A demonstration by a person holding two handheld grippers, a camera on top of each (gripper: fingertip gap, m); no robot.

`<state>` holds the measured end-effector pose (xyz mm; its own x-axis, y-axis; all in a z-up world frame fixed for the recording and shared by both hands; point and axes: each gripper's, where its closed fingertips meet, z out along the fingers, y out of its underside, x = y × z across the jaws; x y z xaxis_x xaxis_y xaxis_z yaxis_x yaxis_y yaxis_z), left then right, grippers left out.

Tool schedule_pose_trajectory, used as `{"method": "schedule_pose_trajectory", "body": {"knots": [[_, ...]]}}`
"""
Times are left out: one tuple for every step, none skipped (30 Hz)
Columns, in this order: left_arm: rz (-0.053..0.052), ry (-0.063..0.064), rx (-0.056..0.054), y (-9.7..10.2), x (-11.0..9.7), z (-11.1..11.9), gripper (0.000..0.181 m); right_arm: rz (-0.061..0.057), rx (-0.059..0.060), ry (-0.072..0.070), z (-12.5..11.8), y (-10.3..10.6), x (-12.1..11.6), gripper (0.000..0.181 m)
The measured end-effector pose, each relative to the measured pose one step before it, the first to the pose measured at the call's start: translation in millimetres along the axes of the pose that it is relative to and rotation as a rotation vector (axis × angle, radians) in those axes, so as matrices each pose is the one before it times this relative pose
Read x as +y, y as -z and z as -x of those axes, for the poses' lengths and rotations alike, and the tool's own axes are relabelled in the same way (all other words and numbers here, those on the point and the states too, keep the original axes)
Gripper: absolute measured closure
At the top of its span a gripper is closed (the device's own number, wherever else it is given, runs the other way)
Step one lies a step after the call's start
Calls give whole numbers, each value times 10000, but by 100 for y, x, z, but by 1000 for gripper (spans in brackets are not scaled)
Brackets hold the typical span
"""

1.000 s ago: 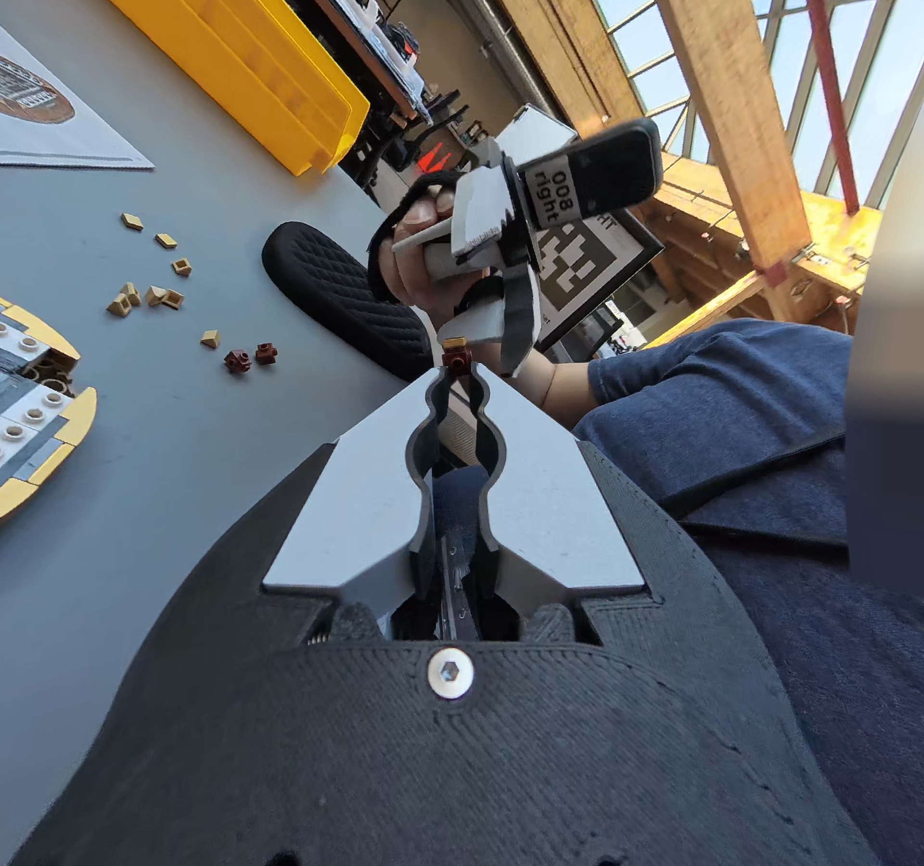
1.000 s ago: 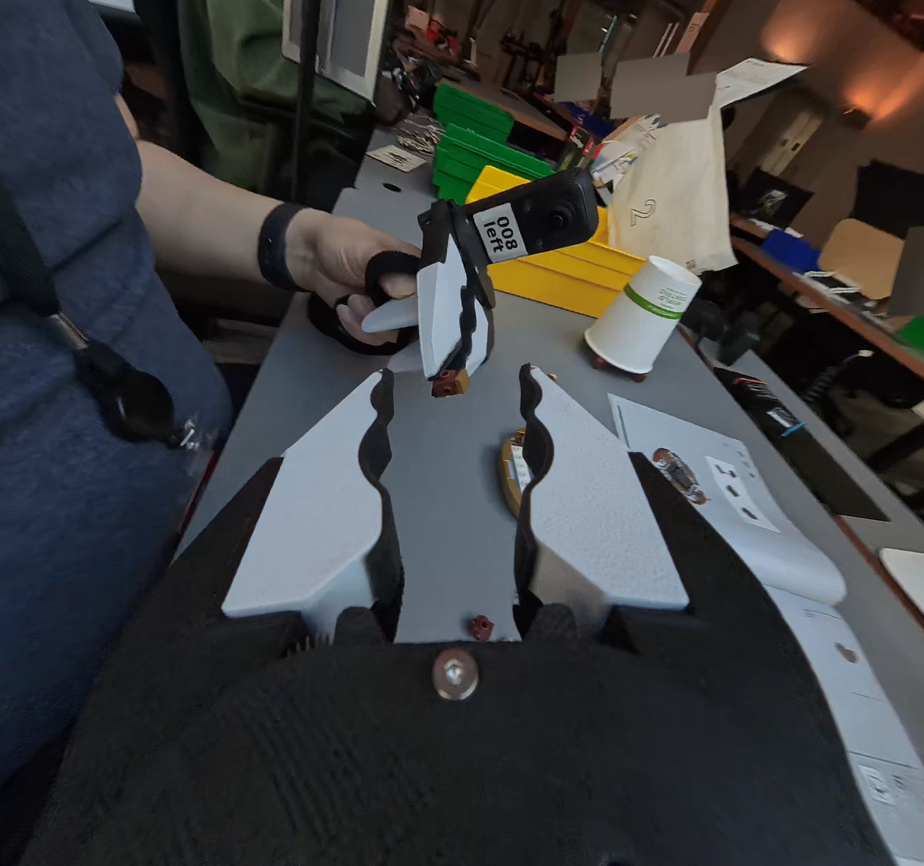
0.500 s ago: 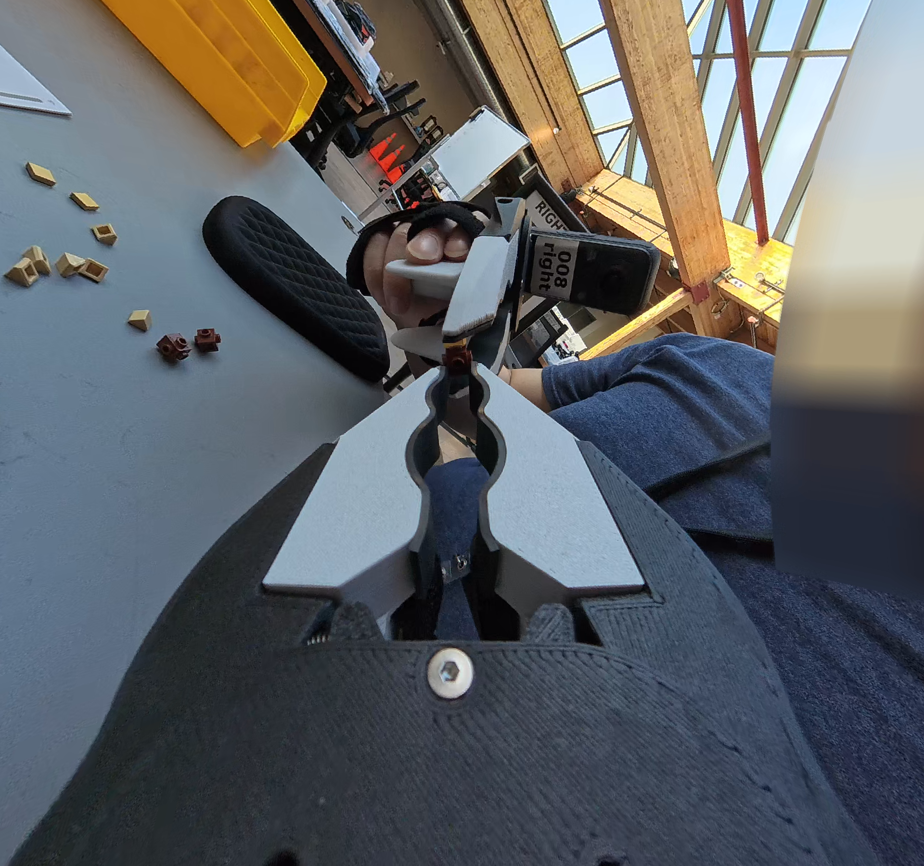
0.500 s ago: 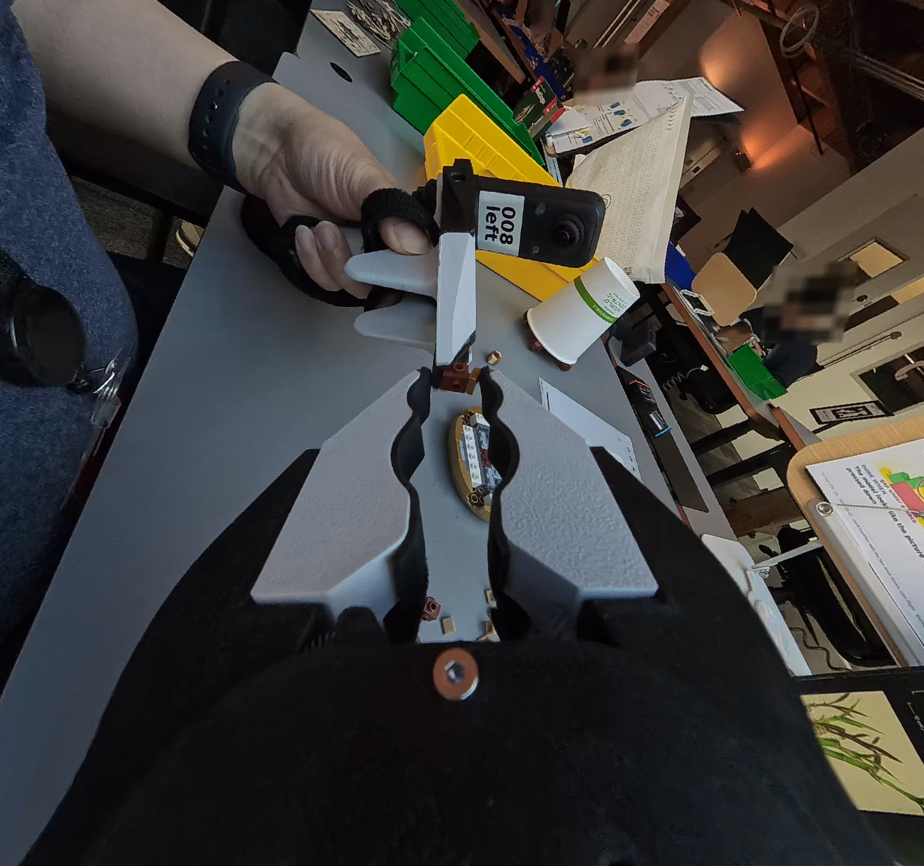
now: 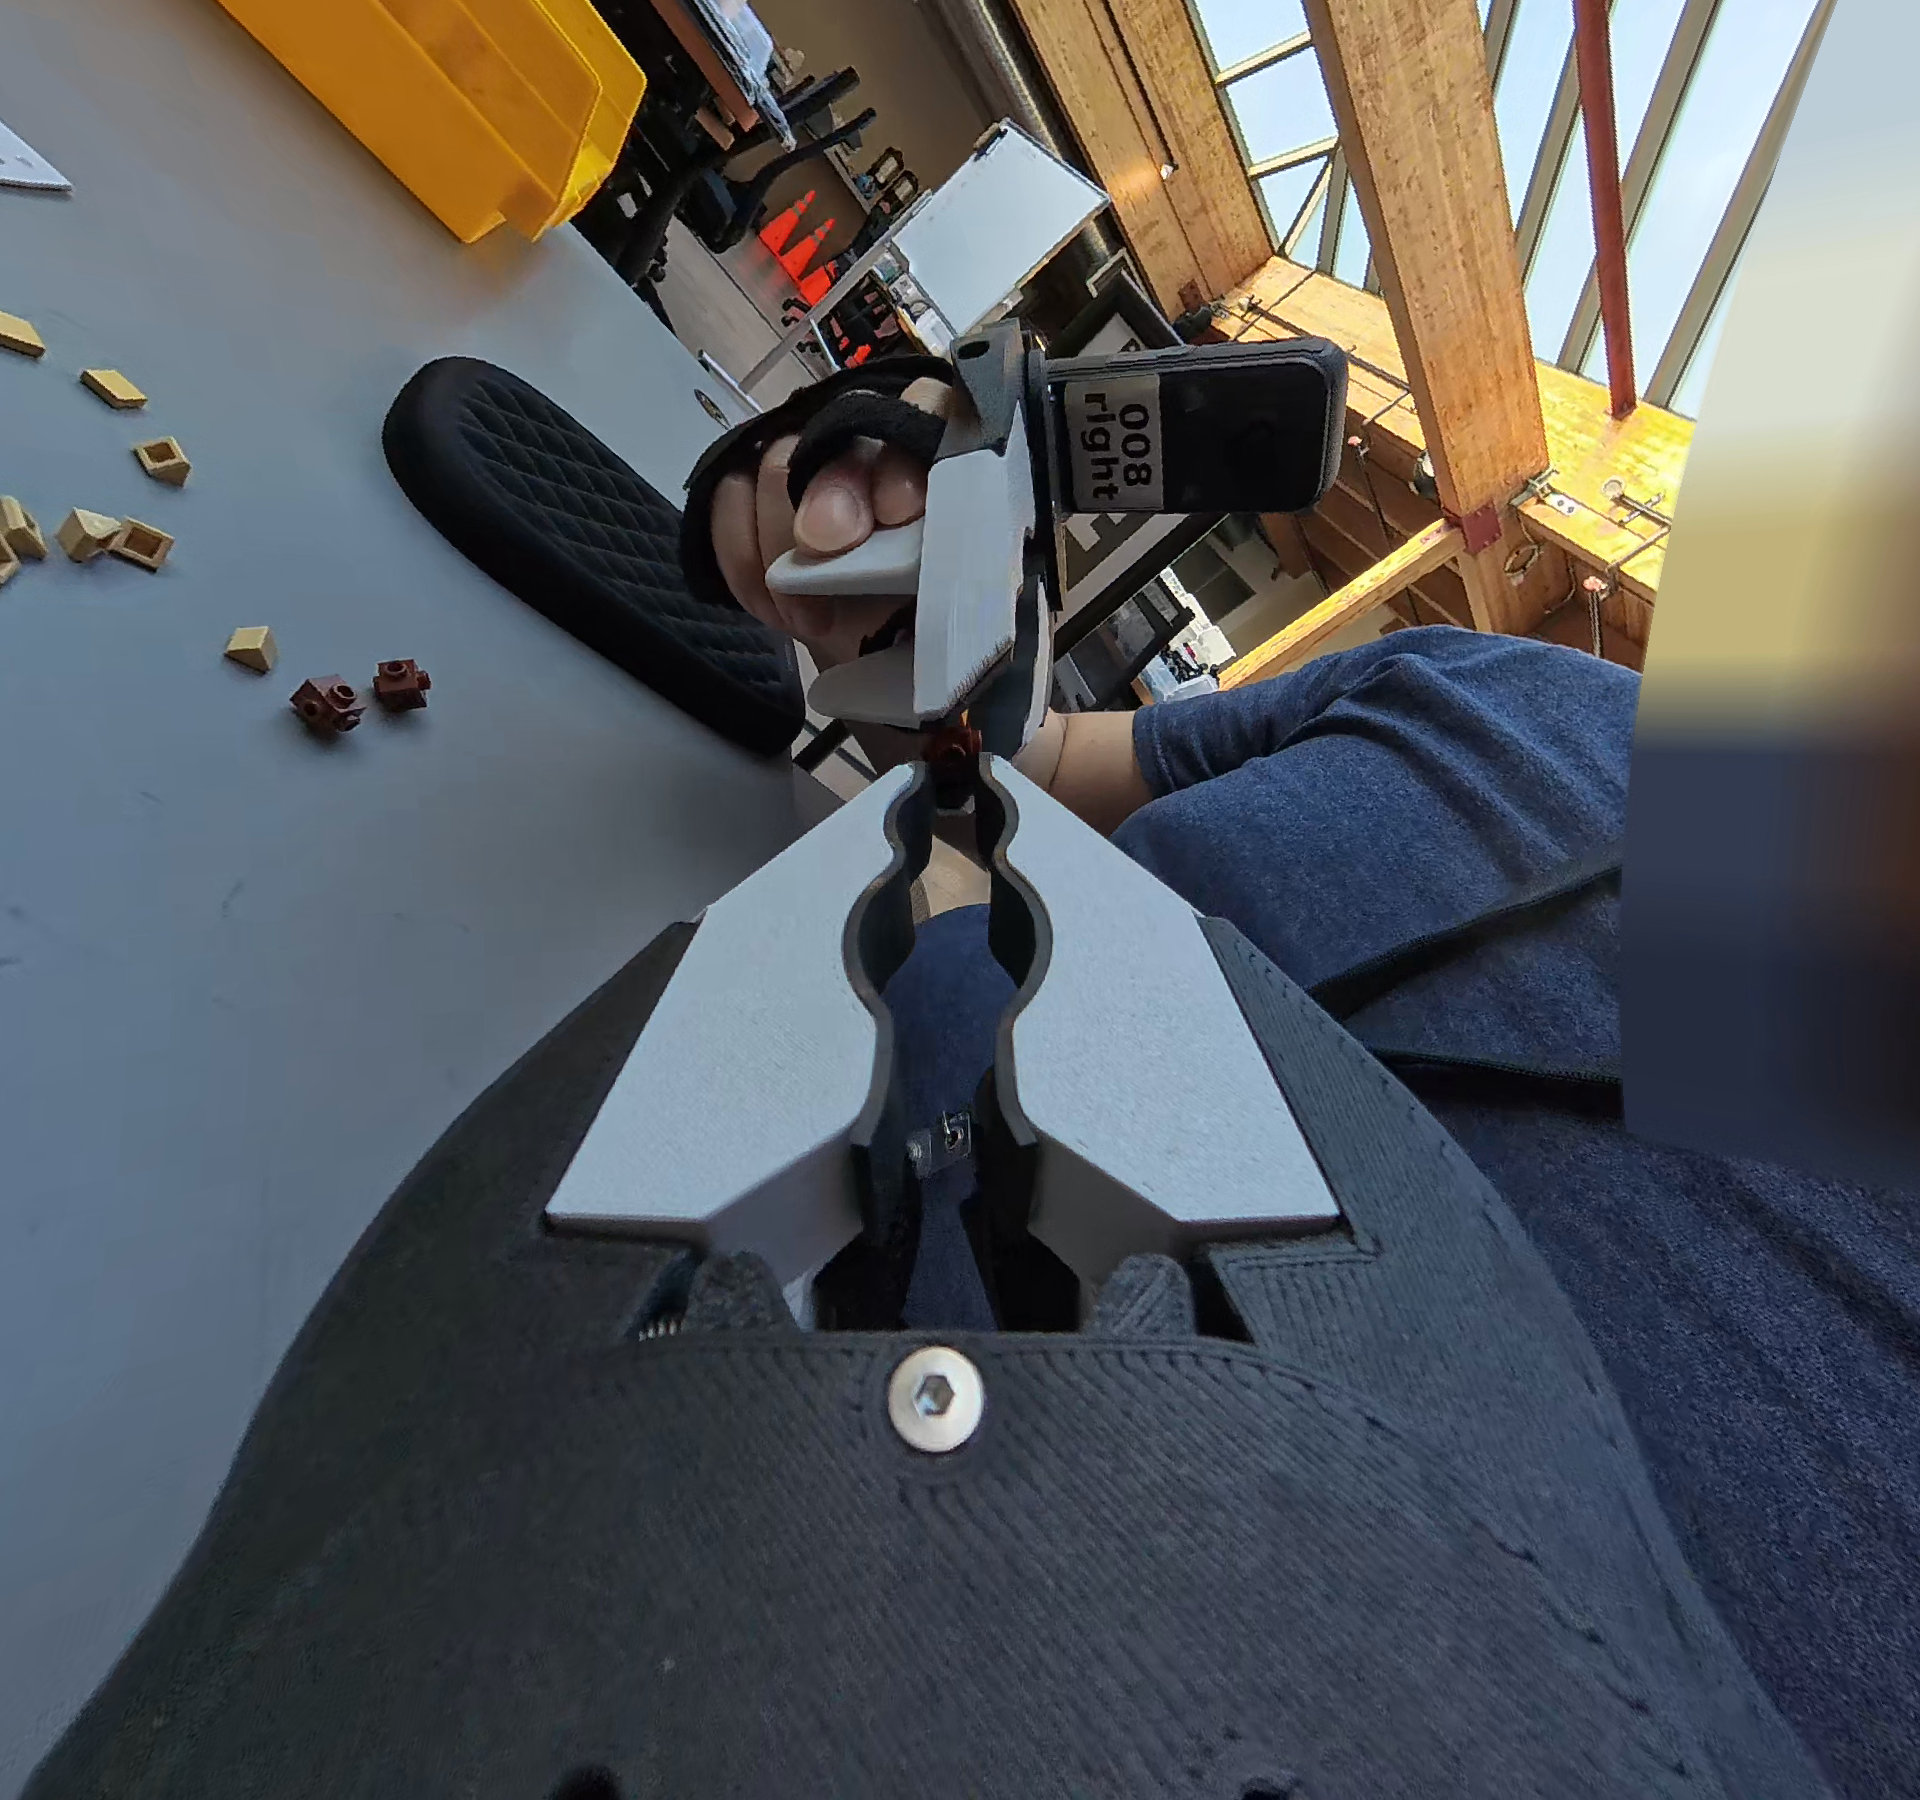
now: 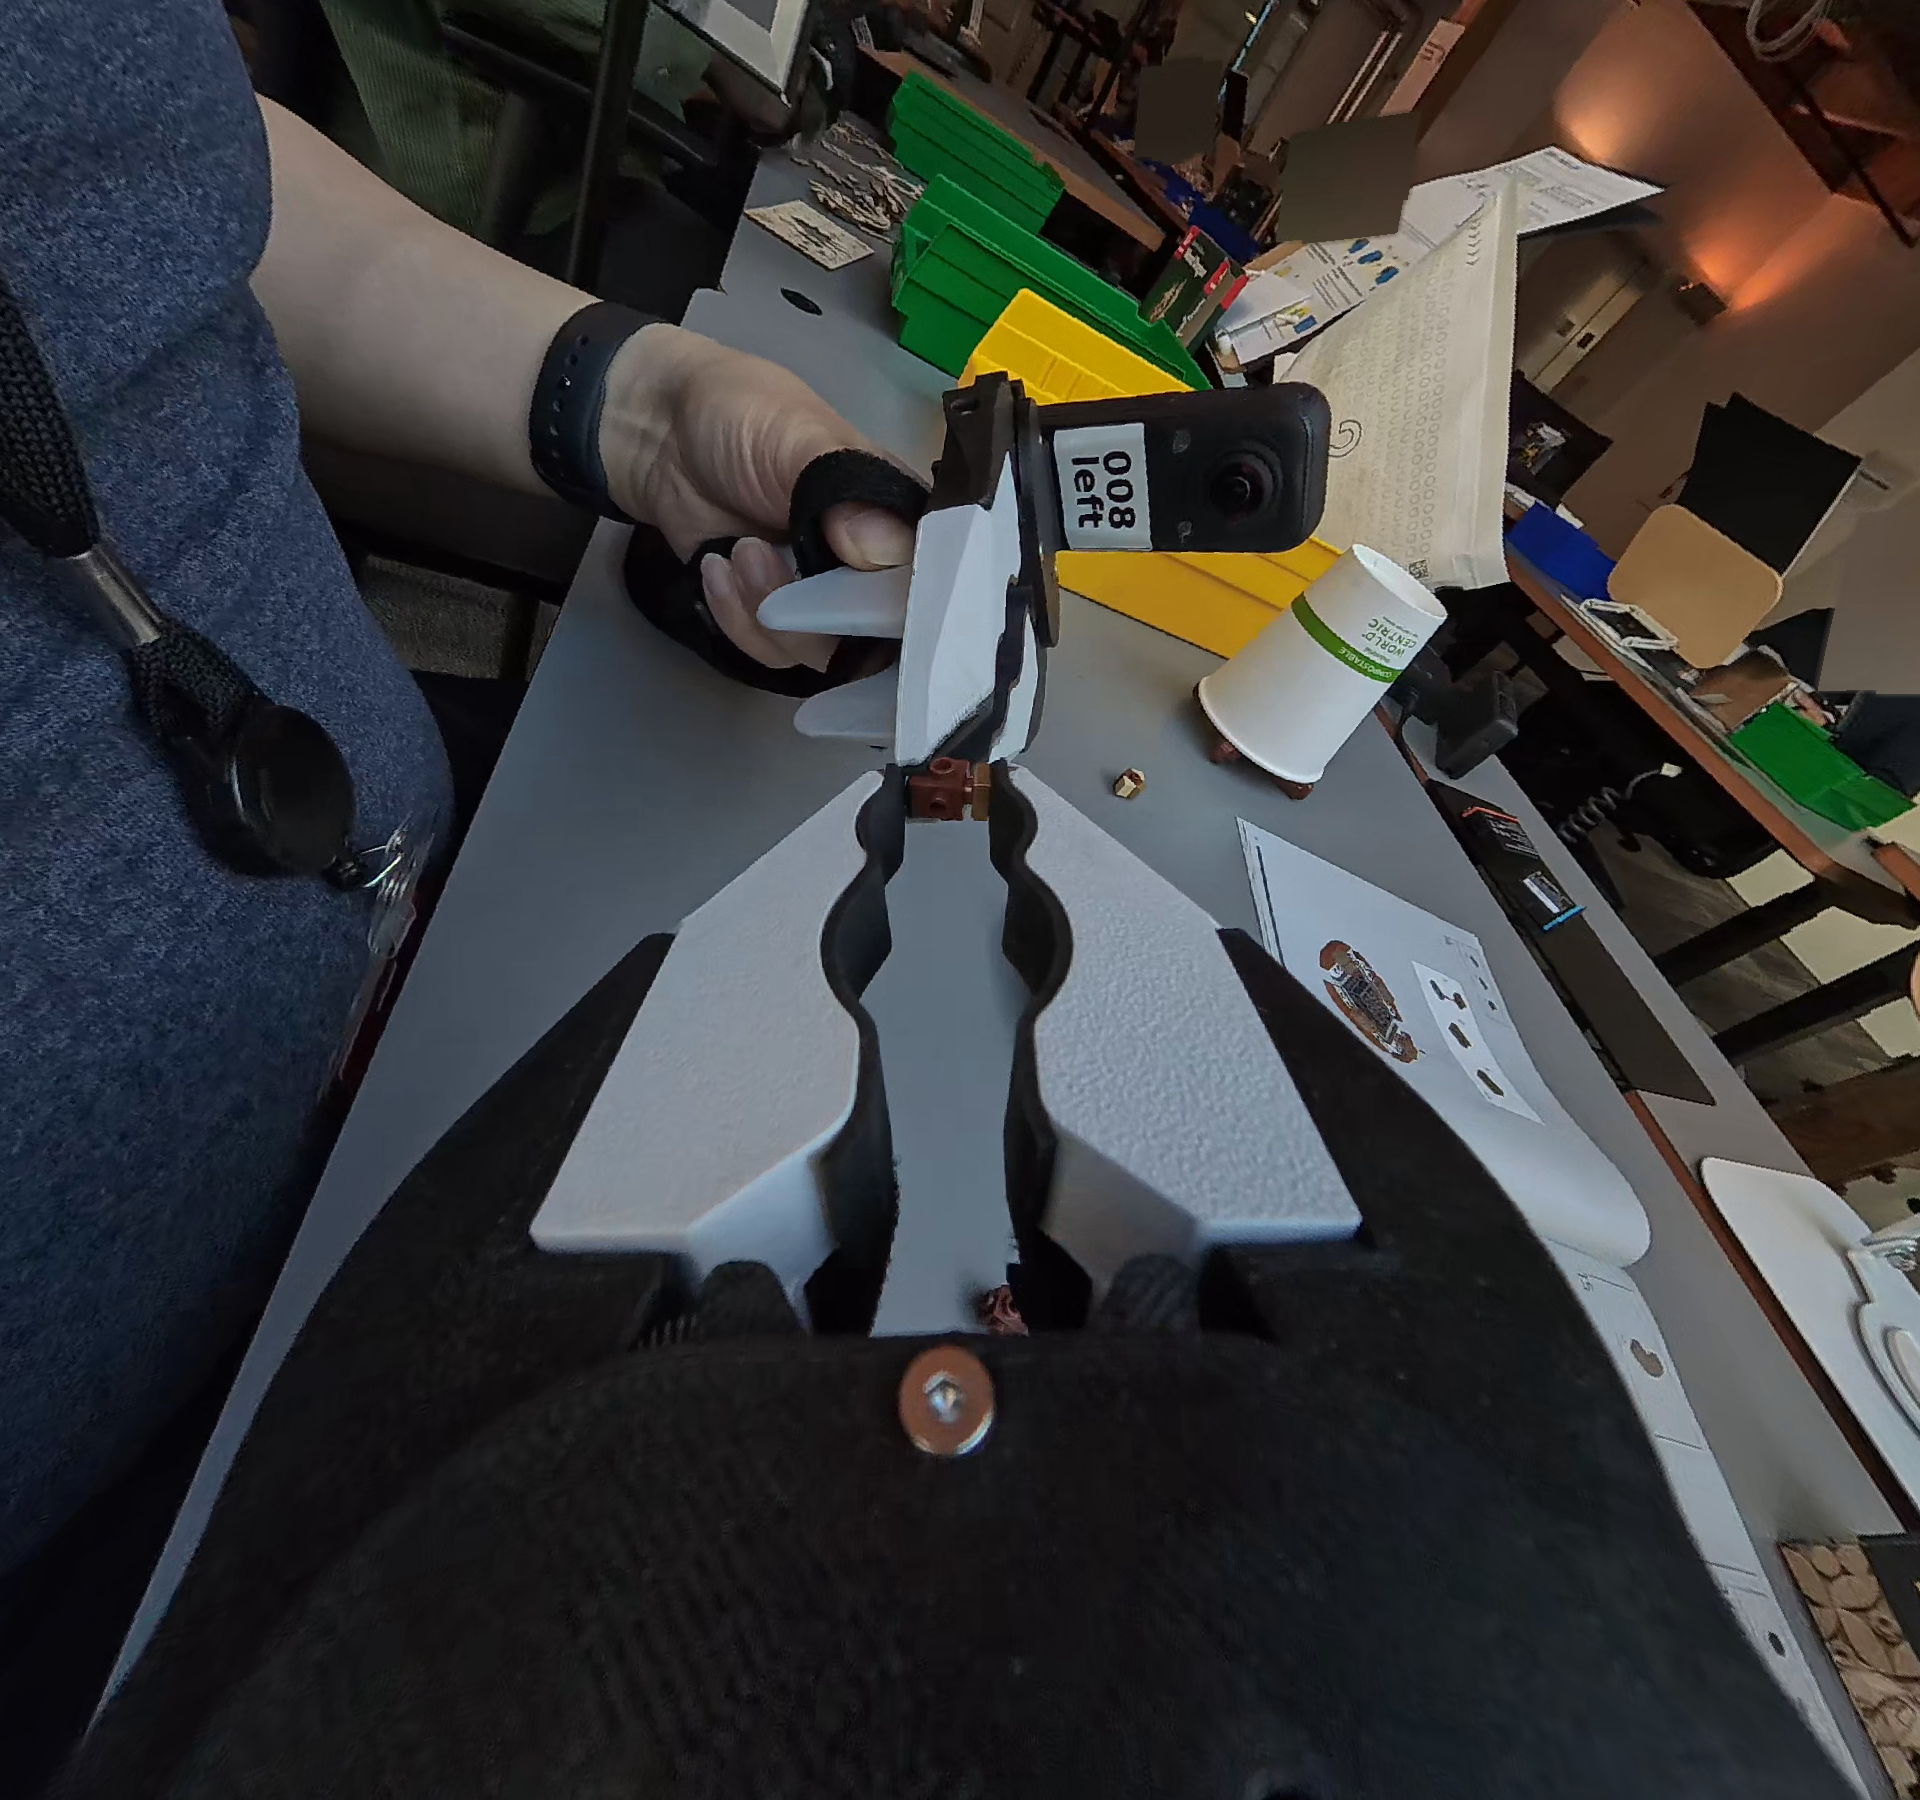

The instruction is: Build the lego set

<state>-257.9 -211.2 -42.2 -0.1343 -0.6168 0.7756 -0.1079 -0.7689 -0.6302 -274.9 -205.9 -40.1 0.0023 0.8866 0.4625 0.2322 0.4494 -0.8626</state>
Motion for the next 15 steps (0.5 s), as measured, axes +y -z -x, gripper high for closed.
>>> {"method": "schedule_pose_trajectory", "body": {"knots": [[46, -14, 9, -20, 42, -33, 176, -38, -26, -60, 48, 26, -13, 166], [-10, 5, 24, -25, -18, -21, 176, -38, 4, -50, -6, 38, -19, 167], [-70, 35, 39, 1, -108, -22, 176, -42, 113, 31, -113, 31, -45, 167], [-46, 41, 55, 23, -91, -23, 176, -32, 145, 94, -95, 4, -51, 167], [-86, 29, 38, 44, -155, -15, 176, -16, 208, 121, -148, -8, -44, 167], [-10, 23, 51, 33, -32, -37, 176, -25, 150, 112, -56, -22, -52, 167], [19, 11, 37, 17, 37, -29, 175, -20, 63, 46, 19, -16, -28, 167], [-25, 12, 14, 5, -2, 9, 175, 0, 56, -2, -5, 3, 5, 167], [-37, 47, 53, 5, -4, -20, 175, -32, 62, 16, -17, -2, -18, 167], [3, 70, 99, 0, 76, -40, 175, -34, -2, -1, 66, -2, -33, 167], [-46, 77, 98, 1, 34, -16, 175, 8, 6, -9, 38, 1, -2, 167], [-108, 84, 82, 24, -53, 17, 175, 40, 77, 62, -45, -17, 21, 167], [-72, 74, 77, 32, -1, 43, 176, 64, 45, 80, -11, -39, 44, 167], [-46, 55, 48, 38, 10, 67, 176, 96, -5, 46, 13, -40, 79, 167], [-78, 20, 19, 42, -35, 53, 175, 92, 28, 48, -49, -43, 69, 167]]}}
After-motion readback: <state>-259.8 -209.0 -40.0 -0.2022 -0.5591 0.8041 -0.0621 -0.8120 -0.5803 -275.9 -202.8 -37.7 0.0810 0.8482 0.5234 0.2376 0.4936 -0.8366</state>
